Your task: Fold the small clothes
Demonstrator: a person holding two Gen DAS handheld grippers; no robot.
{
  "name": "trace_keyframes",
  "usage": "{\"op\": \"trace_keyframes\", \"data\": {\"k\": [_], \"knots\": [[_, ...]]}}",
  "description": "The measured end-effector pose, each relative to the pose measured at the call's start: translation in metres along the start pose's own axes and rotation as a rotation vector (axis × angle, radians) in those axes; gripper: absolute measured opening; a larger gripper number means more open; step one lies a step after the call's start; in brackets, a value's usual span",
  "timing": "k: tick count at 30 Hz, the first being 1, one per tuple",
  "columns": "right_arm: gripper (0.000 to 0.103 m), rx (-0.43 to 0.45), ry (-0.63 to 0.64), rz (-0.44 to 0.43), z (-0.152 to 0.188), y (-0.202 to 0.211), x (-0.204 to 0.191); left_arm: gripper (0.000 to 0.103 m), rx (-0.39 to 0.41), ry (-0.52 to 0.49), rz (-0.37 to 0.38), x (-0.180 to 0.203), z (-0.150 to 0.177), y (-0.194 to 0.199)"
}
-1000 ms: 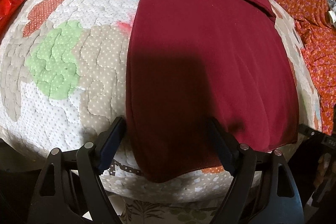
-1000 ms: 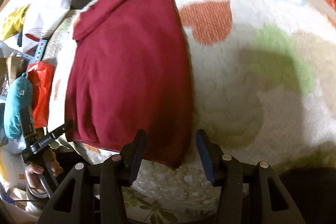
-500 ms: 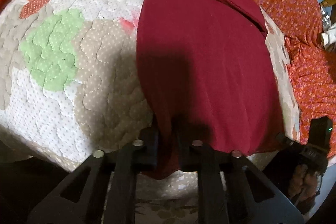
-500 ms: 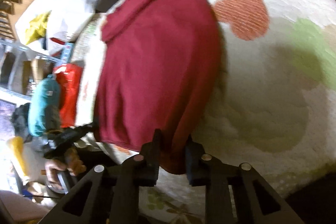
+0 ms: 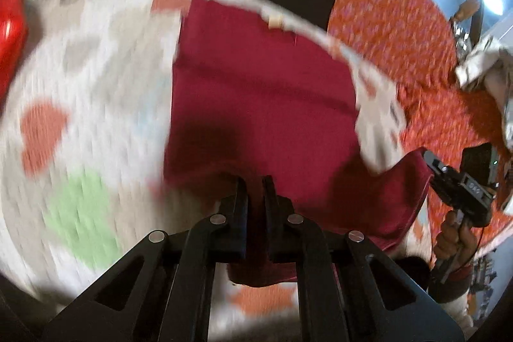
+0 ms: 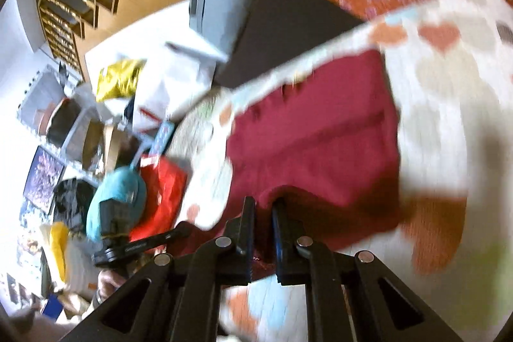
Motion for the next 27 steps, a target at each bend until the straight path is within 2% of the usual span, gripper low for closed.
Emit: {"op": "trace_keyframes", "data": {"k": [4, 10, 13, 15, 18, 19, 20, 21, 22, 24, 26, 27], "knots": [[0.008, 0.069, -0.015, 0.031, -0.066, -0.027, 0.014, 0.007, 0.081, 0.014, -0.008, 0.003, -0.073, -0.007], [0.008, 0.107, -0.045, 0.131, -0.154, -0.086, 0.065, 0.006, 0.139, 0.064, -0.079, -0.01, -0.17, -0.062], [0.008, 0.09, -0.041, 0.207, -0.178, -0.119, 0.094, 0.006, 0.129, 0.055, -0.106, -0.028, -0.198, -0.085], [0.008, 0.095, -0.056, 0.213, -0.189, -0.137, 0.11, 0.006, 0.141, 0.078, -0.118, -0.044, -0.212, -0.1], [0.009, 0.109, -0.074, 0.217, -0.201, -0.157, 0.13, 0.007, 0.149, 0.096, -0.095, -0.052, -0.224, -0.11], [0.011, 0.101, -0.079, 0.215, -0.204, -0.163, 0.135, 0.008, 0.157, 0.101, -0.084, -0.053, -0.226, -0.11], [0.023, 0.067, -0.08, 0.226, -0.204, -0.171, 0.14, 0.009, 0.154, 0.1, -0.077, -0.052, -0.228, -0.111], [0.039, 0.041, -0.081, 0.245, -0.204, -0.175, 0.143, 0.015, 0.129, 0.084, -0.083, -0.052, -0.228, -0.113], [0.039, 0.031, -0.077, 0.272, -0.204, -0.175, 0.147, 0.021, 0.114, 0.065, -0.092, -0.05, -0.227, -0.114], [0.04, 0.101, -0.07, 0.267, -0.212, -0.157, 0.145, 0.024, 0.108, 0.039, -0.097, -0.05, -0.225, -0.109], [0.041, 0.204, -0.115, 0.239, -0.219, -0.125, 0.143, 0.042, 0.158, 0.066, -0.105, -0.055, -0.23, -0.096], [0.041, 0.224, -0.125, 0.232, -0.218, -0.117, 0.142, 0.061, 0.191, 0.082, -0.114, -0.057, -0.233, -0.088]]}}
Point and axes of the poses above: each gripper's, at about its wrist camera, not at the fingertips, and y roughly against the way its jaws point, x to its right, z to its underside, the point moved 8 cm from there along -y, roughly the way its jaws point
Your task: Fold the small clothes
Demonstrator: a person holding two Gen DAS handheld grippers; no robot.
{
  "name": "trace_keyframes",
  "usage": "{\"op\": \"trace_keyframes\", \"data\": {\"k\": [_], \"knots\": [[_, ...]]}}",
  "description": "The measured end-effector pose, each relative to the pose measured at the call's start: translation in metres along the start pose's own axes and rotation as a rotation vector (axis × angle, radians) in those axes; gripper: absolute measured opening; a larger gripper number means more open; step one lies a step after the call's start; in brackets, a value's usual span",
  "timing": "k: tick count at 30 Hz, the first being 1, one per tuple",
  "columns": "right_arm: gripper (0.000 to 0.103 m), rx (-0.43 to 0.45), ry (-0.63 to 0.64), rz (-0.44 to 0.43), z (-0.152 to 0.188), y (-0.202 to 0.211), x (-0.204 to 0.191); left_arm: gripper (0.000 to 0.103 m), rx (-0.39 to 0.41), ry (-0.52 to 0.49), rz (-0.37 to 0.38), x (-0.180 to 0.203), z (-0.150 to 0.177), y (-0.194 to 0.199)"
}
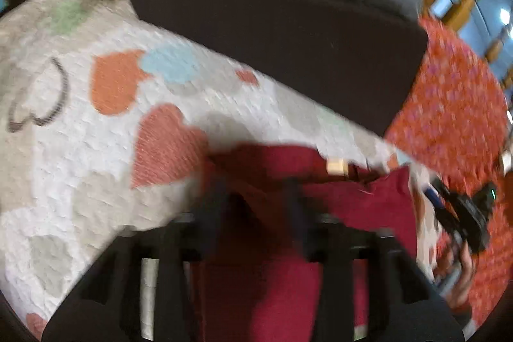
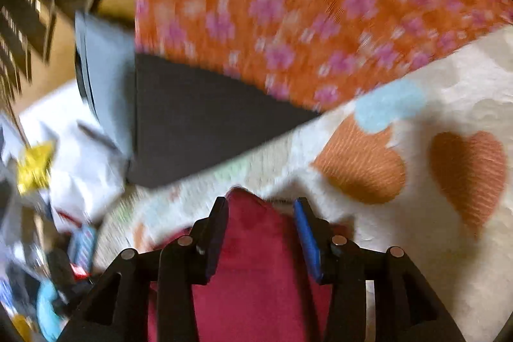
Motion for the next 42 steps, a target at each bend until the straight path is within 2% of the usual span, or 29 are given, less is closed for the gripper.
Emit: {"op": "trace_keyframes", "data": {"k": [1, 3, 7, 10, 13, 14, 15, 18, 21, 24, 27, 28, 29, 30, 33, 35, 38, 42], "knots": [[0.041, 0.0, 0.006, -0.009, 0.001, 0.004, -0.003, 0.071, 0.04, 0.02, 0.007, -0.002, -0.005, 0.007], [0.041, -0.051, 0.084, -0.019, 0.014, 0.005, -0.019, 0.072, 0.076, 0.027, 0.033, 0.002, -0.009, 0.015], [0.041, -0.127, 0.26, 0.05, 0.049, -0.018, -0.042, 0.072, 0.055, -0.043, 0.01, 0.017, 0.003, 0.006], [0.041, -0.168, 0.327, 0.185, 0.063, -0.048, -0.036, 0.072, -0.016, -0.099, -0.046, 0.02, 0.018, -0.024], [0.04, -0.239, 0.414, 0.309, 0.066, -0.086, -0.019, 0.072, -0.073, -0.11, -0.141, 0.003, 0.028, -0.052], [0.04, -0.225, 0.421, 0.315, 0.06, -0.088, -0.015, 0.072, -0.105, -0.094, -0.185, -0.009, 0.032, -0.064], [0.04, -0.206, 0.412, 0.315, 0.052, -0.088, -0.014, 0.072, -0.128, -0.077, -0.199, -0.017, 0.036, -0.071], [0.04, -0.148, 0.334, 0.266, 0.032, -0.07, -0.015, 0.072, -0.148, -0.034, -0.155, -0.027, 0.041, -0.078], [0.041, -0.106, 0.353, 0.308, 0.025, -0.055, -0.014, 0.072, -0.131, -0.063, -0.17, -0.024, 0.041, -0.074], [0.041, -0.152, 0.358, 0.341, 0.028, -0.062, -0.005, 0.072, -0.117, -0.099, -0.186, -0.018, 0.043, -0.069], [0.04, -0.207, 0.372, 0.257, 0.041, -0.077, -0.013, 0.072, -0.108, -0.132, -0.198, -0.011, 0.046, -0.067], [0.029, -0.201, 0.422, 0.27, 0.044, -0.08, -0.018, 0.072, -0.105, -0.136, -0.201, -0.01, 0.046, -0.067], [0.008, -0.185, 0.467, 0.301, 0.043, -0.082, -0.021, 0.072, -0.103, -0.135, -0.2, -0.01, 0.045, -0.067], [0.008, -0.159, 0.503, 0.321, 0.04, -0.082, -0.025, 0.072, -0.103, -0.132, -0.196, -0.009, 0.044, -0.069], [0.008, -0.046, 0.493, 0.314, 0.021, -0.071, -0.033, 0.072, -0.089, -0.129, -0.195, -0.01, 0.04, -0.073], [0.008, -0.076, 0.456, 0.359, 0.018, -0.081, -0.019, 0.072, -0.09, -0.135, -0.197, -0.011, 0.04, -0.076], [0.008, -0.14, 0.413, 0.381, 0.027, -0.094, -0.004, 0.072, -0.093, -0.128, -0.195, -0.013, 0.041, -0.078], [0.018, -0.092, 0.352, 0.351, 0.024, -0.068, -0.014, 0.072, -0.08, -0.137, -0.205, -0.012, 0.041, -0.074]]}}
Point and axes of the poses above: each gripper's, at about its wrist camera, not at the fingertips, and y roughly against the way its jaws point, x to its right, z to its underside, the point moved 8 cm from there along -y, roughly the way its jaws point
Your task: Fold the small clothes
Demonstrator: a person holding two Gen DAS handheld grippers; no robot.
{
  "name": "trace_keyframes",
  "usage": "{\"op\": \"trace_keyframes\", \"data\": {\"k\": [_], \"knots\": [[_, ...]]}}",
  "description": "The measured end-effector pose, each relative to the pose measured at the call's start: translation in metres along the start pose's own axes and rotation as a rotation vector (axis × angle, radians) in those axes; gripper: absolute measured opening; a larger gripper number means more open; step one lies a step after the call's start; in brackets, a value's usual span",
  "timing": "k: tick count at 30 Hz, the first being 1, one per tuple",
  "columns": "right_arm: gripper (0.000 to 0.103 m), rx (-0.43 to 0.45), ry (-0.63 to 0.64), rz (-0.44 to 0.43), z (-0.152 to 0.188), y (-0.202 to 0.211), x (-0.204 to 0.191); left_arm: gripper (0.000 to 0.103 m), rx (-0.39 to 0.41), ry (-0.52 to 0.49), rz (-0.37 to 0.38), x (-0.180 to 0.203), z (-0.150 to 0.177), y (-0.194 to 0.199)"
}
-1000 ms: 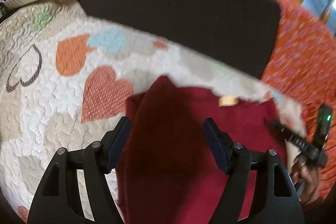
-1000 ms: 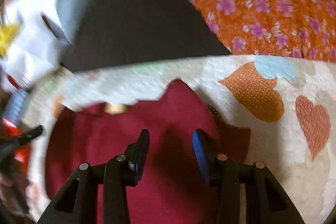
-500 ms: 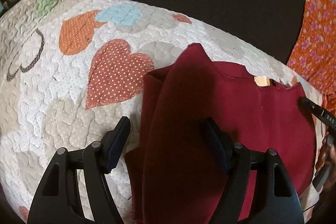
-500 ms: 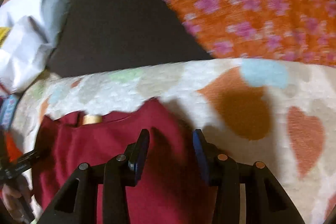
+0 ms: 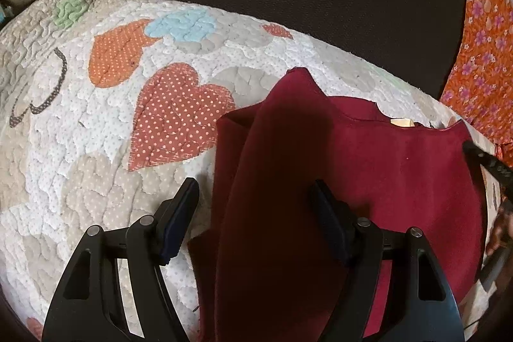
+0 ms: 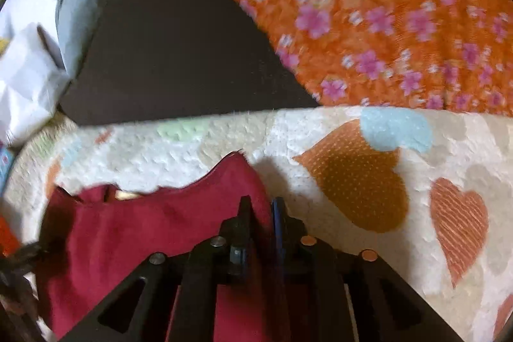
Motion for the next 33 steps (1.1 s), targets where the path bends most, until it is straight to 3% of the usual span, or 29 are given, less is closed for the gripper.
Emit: {"op": "trace_keyframes", "data": {"k": [2, 6, 9, 13, 18, 22, 28, 33], "knots": [[0.027, 0.027, 0.001, -0.003, 0.0, 0.022, -0.006, 0.072, 0.014, -0.014, -0.014, 0.0, 0.0, 0.005], [0.028, 0.012, 0.063, -0.101, 0.015, 0.045, -0.048, 0.072, 0.023, -0.029, -0.018, 0.002, 0.002, 0.012], [0.028, -0.042, 0.105, -0.159, 0.03, 0.041, -0.078, 0.072, 0.03, -0.03, -0.027, 0.002, 0.002, 0.015], [0.028, -0.072, 0.129, -0.143, 0.04, 0.019, -0.097, 0.072, 0.03, -0.016, -0.039, -0.005, 0.001, 0.013], [0.028, -0.133, 0.096, -0.06, 0.046, -0.017, -0.083, 0.072, 0.004, 0.037, -0.004, -0.015, -0.002, 0.003], [0.028, -0.147, 0.013, -0.109, 0.045, -0.024, -0.074, 0.072, -0.026, 0.084, 0.03, -0.019, -0.001, -0.004], [0.029, -0.127, 0.06, -0.124, 0.054, 0.021, -0.075, 0.072, -0.005, 0.036, -0.02, -0.016, 0.001, 0.008], [0.029, -0.135, 0.077, -0.102, 0.087, 0.057, -0.07, 0.072, 0.012, 0.007, -0.029, -0.015, 0.006, 0.026]]}}
Point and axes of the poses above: each gripper's, at about its wrist camera, not at the fingertips, and y roughly against the way its jaws point, x to its right, z to its underside, the point moved 8 cm from there along -y, roughly the way its jaws point
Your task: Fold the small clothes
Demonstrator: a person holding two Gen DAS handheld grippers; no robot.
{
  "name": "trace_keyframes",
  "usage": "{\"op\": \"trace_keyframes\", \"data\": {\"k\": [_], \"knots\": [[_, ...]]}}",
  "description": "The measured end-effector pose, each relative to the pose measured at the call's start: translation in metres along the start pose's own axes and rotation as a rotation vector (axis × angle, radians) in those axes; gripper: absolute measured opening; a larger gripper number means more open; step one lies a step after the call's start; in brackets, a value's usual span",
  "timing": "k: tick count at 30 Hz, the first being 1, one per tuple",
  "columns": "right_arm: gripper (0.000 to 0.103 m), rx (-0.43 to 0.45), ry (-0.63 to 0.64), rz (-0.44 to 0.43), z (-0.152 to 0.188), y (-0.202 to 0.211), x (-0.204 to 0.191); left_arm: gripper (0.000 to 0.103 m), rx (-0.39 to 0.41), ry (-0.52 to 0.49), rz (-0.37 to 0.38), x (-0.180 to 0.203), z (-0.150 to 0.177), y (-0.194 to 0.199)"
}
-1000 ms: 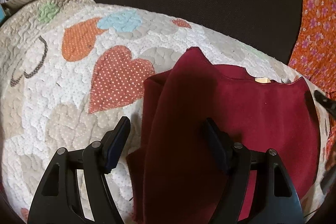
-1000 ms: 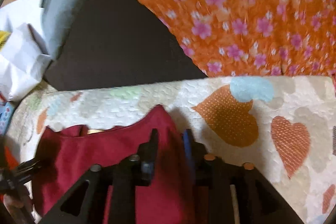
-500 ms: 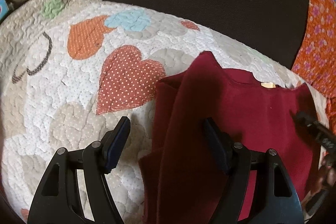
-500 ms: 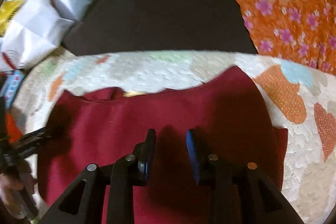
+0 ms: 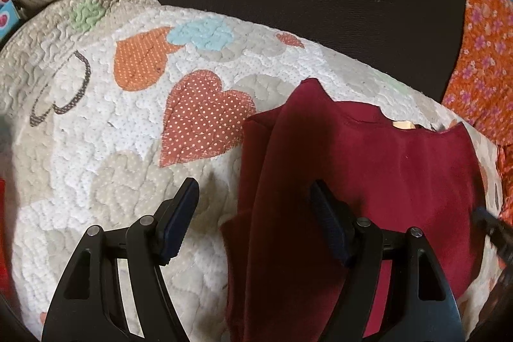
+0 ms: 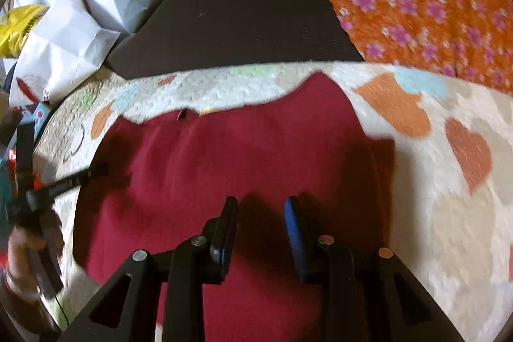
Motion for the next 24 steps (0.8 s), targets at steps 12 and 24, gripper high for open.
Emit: {"op": "trace_keyframes", "data": {"k": [12, 24], "knots": [[0.036, -0.051, -0.021, -0.021, 0.033, 0.004, -0.02, 0.072, -0.016, 0.041, -0.005, -0.016, 0.047, 0.051], [0.037, -0.032, 0.129, -0.18, -0.015, -0.031, -0.162, 0.072, -0.088, 0.158, 0.052, -0.031, 0.088, 0.035]]}}
Point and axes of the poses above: each gripper's, at about its wrist camera, not at the fingertips, and y roughly against the way its jaws point, x to its right, z to its underside, the point moved 8 cm from there along -y, roughly the way its jaws point
